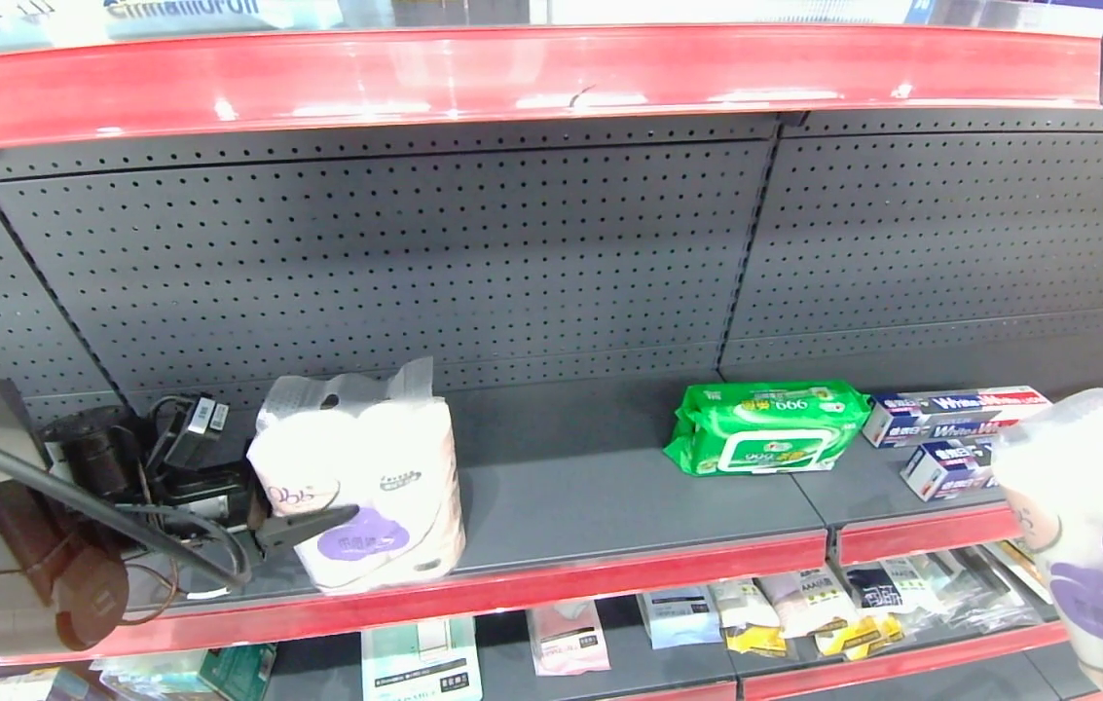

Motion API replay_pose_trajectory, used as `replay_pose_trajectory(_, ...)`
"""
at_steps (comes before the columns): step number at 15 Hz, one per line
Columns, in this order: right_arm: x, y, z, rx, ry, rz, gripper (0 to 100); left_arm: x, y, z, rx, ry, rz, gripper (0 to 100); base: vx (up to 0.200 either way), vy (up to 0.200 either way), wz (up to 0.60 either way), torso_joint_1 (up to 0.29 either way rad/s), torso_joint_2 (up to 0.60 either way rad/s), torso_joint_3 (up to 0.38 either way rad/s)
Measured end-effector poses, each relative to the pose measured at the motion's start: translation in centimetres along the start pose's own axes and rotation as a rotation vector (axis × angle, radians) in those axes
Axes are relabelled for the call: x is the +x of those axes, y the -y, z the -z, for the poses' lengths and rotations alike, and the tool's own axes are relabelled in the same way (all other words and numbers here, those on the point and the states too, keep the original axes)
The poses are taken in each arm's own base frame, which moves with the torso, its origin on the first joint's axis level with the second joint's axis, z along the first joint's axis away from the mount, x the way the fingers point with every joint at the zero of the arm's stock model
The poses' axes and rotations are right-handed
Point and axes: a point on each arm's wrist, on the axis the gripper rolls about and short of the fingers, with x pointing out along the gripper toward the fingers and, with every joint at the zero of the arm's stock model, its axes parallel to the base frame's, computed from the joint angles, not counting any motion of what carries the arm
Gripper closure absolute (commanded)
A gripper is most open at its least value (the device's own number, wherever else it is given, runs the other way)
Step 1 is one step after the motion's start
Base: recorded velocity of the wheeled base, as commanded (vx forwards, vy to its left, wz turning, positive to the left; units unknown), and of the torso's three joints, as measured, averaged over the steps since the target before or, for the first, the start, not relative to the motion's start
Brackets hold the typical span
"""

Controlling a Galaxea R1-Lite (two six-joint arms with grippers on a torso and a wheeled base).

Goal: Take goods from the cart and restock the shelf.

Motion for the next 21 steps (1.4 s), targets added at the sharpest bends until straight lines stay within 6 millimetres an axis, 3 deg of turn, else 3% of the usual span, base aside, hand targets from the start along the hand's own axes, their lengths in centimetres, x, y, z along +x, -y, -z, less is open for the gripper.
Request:
replay_pose_trajectory(7, -0.1, 0.0, 0.1, 0.0, 0.001, 0.001, 100, -0.1, 0.1, -0.1, -0.004, 0.001, -0.002, 0, 0.0, 0.0, 0.0, 0.0, 0.0, 0.0)
replay_pose_trajectory(21, -0.3, -0.1, 0.2, 0.0, 0.012, -0.001, 100, -5.5, 2.1, -1.7, 0.059, -0.013, -0.174, 0, 0.0, 0.0, 0.0, 0.0, 0.0, 0.0)
